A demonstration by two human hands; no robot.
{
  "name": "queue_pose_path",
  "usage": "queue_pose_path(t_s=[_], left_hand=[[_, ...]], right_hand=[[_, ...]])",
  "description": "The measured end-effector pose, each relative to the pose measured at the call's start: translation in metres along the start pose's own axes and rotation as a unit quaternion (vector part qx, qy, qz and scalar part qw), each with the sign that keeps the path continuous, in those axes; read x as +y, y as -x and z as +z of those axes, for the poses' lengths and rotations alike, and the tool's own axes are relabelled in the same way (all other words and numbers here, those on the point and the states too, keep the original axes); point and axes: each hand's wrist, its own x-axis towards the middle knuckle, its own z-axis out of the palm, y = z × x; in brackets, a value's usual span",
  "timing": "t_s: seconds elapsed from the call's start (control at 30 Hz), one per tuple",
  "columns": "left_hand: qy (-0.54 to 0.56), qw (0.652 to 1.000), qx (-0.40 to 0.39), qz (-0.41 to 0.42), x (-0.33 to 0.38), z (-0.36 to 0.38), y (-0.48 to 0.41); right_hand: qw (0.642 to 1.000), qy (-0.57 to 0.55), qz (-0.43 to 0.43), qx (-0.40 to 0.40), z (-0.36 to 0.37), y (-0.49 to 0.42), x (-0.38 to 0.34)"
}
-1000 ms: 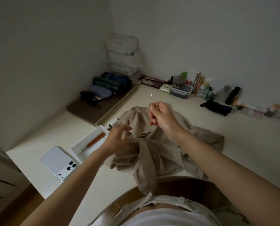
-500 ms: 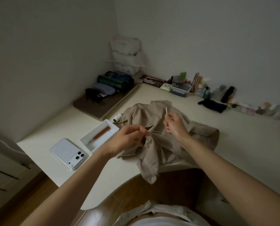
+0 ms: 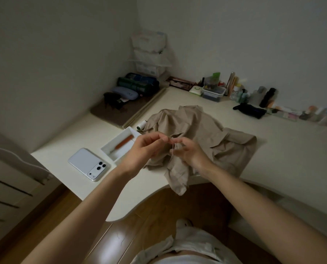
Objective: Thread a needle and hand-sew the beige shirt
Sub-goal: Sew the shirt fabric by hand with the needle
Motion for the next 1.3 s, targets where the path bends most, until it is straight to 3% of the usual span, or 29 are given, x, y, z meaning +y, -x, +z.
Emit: queue_pose_path(t_s=[0.13, 0.3, 0.43, 0.5, 0.57, 0.67, 0.8, 0.9, 1.03, 1.2, 1.3], left_hand=[[0.007, 1.0, 0.019, -0.002, 0.005, 0.002, 0.007], [0.026, 0.997, 0.072, -0.002, -0.005, -0.014, 0.016], [0.02, 0.993, 0.111, -0.025, -0.012, -0.02, 0.02], [-0.001, 0.991, 0.127, -0.044, -0.019, -0.021, 0.023], [0.001, 0.991, 0.119, -0.066, -0.025, -0.02, 0.027], [0.022, 0.993, 0.076, -0.083, -0.033, -0.011, 0.036], [0.064, 0.992, 0.05, -0.101, -0.046, 0.007, 0.048], [0.094, 0.986, 0.046, -0.133, -0.056, 0.008, 0.054], [0.067, 0.979, 0.064, -0.184, -0.068, -0.002, 0.059], [-0.062, 0.951, 0.187, -0.239, -0.086, -0.019, 0.046], [-0.066, 0.956, 0.138, -0.252, -0.085, -0.019, 0.029]], right_hand=[[0.998, 0.043, -0.029, -0.035, 0.024, 0.007, -0.012], [0.993, 0.093, 0.028, -0.064, 0.036, 0.012, 0.005], [0.975, 0.161, 0.051, -0.145, 0.034, 0.018, 0.027], [0.98, 0.144, 0.063, -0.122, 0.035, 0.02, 0.038], [0.988, 0.109, 0.094, -0.051, 0.036, 0.014, 0.043], [0.975, 0.035, 0.215, 0.038, 0.037, -0.002, 0.041], [0.945, -0.152, 0.291, 0.016, 0.047, -0.012, 0.035], [0.926, -0.246, 0.285, -0.02, 0.056, -0.013, 0.03], [0.931, -0.279, 0.233, -0.031, 0.054, -0.009, 0.024], [0.965, -0.185, 0.188, -0.015, 0.05, 0.002, 0.031], [0.98, -0.093, 0.171, -0.04, 0.051, 0.016, 0.041]])
